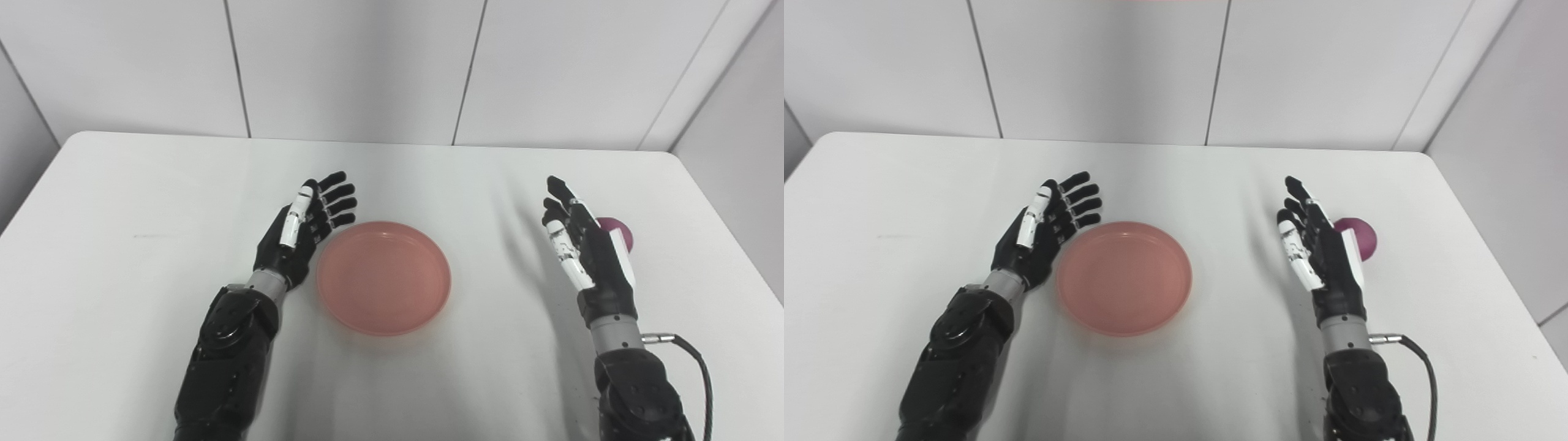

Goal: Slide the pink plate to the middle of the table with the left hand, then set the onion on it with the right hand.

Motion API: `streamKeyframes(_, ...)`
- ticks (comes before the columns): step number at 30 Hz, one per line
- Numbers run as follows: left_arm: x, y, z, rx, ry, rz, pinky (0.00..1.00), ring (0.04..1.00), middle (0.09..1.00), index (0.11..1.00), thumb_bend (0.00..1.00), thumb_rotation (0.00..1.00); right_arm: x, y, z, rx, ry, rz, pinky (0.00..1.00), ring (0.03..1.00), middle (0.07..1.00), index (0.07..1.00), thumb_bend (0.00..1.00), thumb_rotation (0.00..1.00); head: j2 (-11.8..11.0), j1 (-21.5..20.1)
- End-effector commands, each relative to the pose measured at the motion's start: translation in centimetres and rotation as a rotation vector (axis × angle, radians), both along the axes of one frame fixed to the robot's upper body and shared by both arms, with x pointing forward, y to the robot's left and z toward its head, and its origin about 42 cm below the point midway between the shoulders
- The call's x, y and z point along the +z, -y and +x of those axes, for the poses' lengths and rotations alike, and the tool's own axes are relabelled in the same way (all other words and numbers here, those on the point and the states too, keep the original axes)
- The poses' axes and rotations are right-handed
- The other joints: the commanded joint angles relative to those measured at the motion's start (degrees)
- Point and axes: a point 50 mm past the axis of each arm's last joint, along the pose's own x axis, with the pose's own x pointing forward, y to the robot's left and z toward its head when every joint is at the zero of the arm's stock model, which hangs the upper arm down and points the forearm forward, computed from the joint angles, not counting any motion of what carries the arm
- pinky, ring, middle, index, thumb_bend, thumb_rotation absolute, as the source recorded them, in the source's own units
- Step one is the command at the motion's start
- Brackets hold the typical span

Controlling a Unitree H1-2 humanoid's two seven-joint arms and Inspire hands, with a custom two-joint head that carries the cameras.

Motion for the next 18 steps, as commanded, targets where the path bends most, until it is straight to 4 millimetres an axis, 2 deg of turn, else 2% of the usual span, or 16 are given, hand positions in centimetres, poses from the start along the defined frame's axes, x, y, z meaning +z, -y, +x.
streamKeyframes(1, 0.4, -0.2, 0.5, -0.007, 0.01, 0.008, 0.77, 0.806, 0.812, 0.789, 0.38, 1.0, 2.5, 0.5, 0.6, -0.009, 0.082, -0.051, 0.84, 0.892, 0.918, 0.896, 0.47, 0.69, -0.16, -0.22)
streamKeyframes(7, 0.1, -0.5, 0.5, -0.008, 0.011, 0.005, 0.77, 0.807, 0.813, 0.789, 0.38, 1.0, 3.8, 1.8, 1.0, -0.086, 0.114, -0.232, 0.82, 0.874, 0.891, 0.88, 0.5, 0.76, -0.16, -1.65)
streamKeyframes(10, -0.1, -0.6, 0.6, -0.014, 0.011, 0.0, 0.78, 0.811, 0.816, 0.791, 0.38, 1.0, 4.3, 2.7, 1.1, -0.118, 0.128, -0.285, 0.8, 0.87, 0.89, 0.883, 0.54, 0.67, -0.47, -2.59)
streamKeyframes(12, -0.2, -0.7, 0.7, -0.011, 0.014, 0.005, 0.77, 0.808, 0.815, 0.791, 0.39, 1.0, 4.6, 3.3, 1.2, -0.138, 0.118, -0.308, 0.8, 0.868, 0.891, 0.89, 0.65, 0.57, -0.63, -2.81)
streamKeyframes(18, -0.3, -0.8, 0.6, -0.011, 0.017, 0.001, 0.77, 0.808, 0.814, 0.791, 0.39, 1.0, 5.1, 4.9, 1.5, -0.186, 0.101, -0.392, 0.82, 0.863, 0.879, 0.888, 0.78, 0.44, -0.92, -3.19)
